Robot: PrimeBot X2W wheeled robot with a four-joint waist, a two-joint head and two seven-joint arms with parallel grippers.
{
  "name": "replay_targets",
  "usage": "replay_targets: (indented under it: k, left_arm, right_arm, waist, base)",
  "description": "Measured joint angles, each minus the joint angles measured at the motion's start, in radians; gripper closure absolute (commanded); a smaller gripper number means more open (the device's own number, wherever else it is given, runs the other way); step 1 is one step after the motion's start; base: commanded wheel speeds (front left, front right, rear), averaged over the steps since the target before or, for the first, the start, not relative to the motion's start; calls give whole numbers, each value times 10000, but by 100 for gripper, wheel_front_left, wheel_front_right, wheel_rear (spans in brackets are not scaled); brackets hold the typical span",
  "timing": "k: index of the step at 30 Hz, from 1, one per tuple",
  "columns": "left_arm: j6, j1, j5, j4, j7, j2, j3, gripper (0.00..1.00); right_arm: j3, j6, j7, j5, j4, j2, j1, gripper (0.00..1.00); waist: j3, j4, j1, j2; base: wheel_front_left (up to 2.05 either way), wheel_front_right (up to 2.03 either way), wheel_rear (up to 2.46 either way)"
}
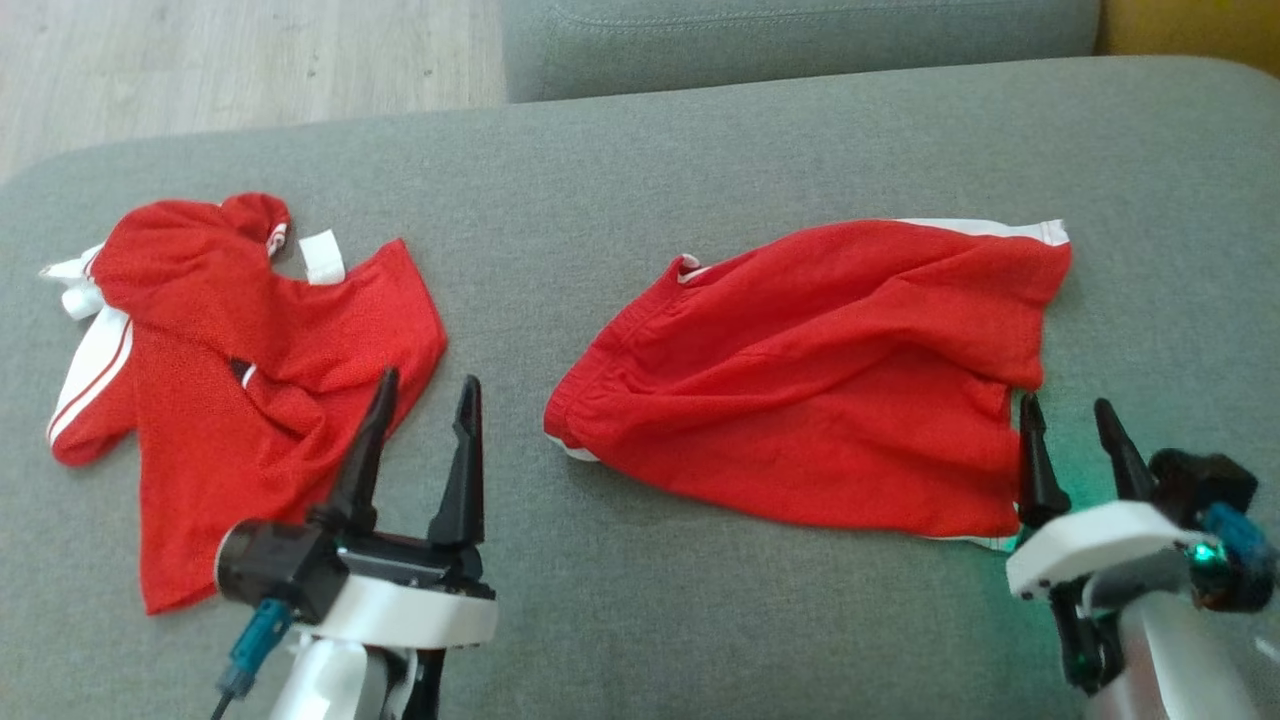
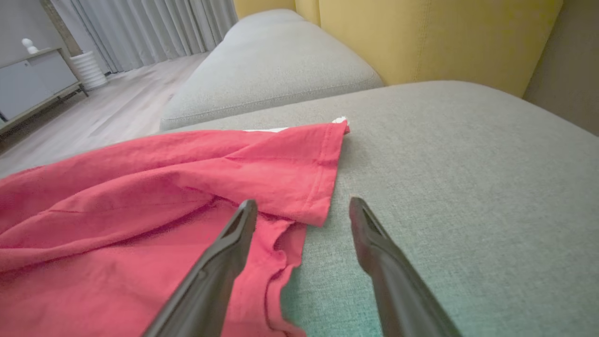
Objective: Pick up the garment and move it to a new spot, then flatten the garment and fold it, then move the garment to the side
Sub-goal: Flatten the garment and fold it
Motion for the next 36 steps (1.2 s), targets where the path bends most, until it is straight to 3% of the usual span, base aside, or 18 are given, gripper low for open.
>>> replay_targets:
  k: [16,17,19,30,36]
  left_arm:
    - [-265,-466,163,525,0,-261,-13,0]
    - [-268,-466,163,546,0,-263,-13,0]
    - [-272,-466,163,546,0,-268,-13,0]
    - [-274,-478,130,577,0,-280,-23,0]
    - [-276,-696,59,560,0,-286,-96,0]
  right_arm:
    - [454,0,1289,980,1689,-6,-1362,0]
    - [472,0,1289,982,1728,-6,-1385,5]
    - [477,0,1289,982,1799,-6,-1431,100]
    - [228,0,1009,779,1400,-27,-2228,100]
    - [-240,0,1714,767,1099,-462,-3252,100]
  waist:
    - [485,363,1,0]
    - [500,379,1,0]
    - [527,405,0,0]
    - [584,437,0,0]
    - [751,588,0,0]
  base:
    - [0,0,0]
    - [0,0,0]
    - [0,0,0]
    - [0,0,0]
    - [0,0,0]
